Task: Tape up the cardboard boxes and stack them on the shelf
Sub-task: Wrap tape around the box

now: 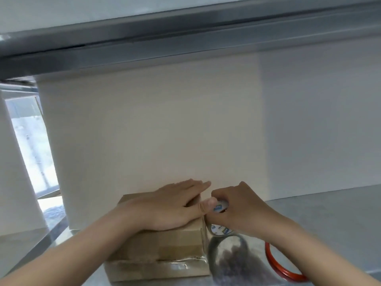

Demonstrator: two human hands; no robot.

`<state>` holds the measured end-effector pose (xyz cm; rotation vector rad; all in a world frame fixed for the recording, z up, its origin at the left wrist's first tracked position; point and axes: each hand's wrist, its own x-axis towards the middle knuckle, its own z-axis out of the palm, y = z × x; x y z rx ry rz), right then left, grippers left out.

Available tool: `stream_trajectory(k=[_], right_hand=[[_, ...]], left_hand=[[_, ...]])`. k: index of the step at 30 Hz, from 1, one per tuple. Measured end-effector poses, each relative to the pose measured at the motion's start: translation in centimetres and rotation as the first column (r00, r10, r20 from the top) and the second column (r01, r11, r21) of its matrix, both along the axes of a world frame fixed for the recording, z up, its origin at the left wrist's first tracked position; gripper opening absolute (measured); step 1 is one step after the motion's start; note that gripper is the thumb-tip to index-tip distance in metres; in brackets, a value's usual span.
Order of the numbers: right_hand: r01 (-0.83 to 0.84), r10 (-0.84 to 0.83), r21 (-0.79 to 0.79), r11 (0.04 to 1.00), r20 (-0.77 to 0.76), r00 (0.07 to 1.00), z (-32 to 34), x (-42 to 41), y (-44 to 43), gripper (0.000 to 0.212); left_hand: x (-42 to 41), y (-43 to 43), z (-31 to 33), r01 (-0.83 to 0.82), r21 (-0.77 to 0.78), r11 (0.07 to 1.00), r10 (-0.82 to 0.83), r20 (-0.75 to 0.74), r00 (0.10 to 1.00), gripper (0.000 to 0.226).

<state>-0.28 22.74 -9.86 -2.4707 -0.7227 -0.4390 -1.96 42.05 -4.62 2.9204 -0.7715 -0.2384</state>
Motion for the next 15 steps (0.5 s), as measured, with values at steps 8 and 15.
stream_trajectory(k=[8,15], right_hand=[[0.002,-0.004,-0.022,1.0,-0.078,0.997,-0.2,0.0,-0.3,0.039],[0.207,-0.208,0.049,0.977,0.008,0.978,-0.7,-1.9,-0.3,0.054]], left_hand=[[-0.7,-0.2,-0.2,-0.031,-0.099,0.995,0.031,-0.001,1.0,0.089],[-4.0,0.8,1.1,-0.065,0.253,0.965,0.05,0.065,0.997,0.113]])
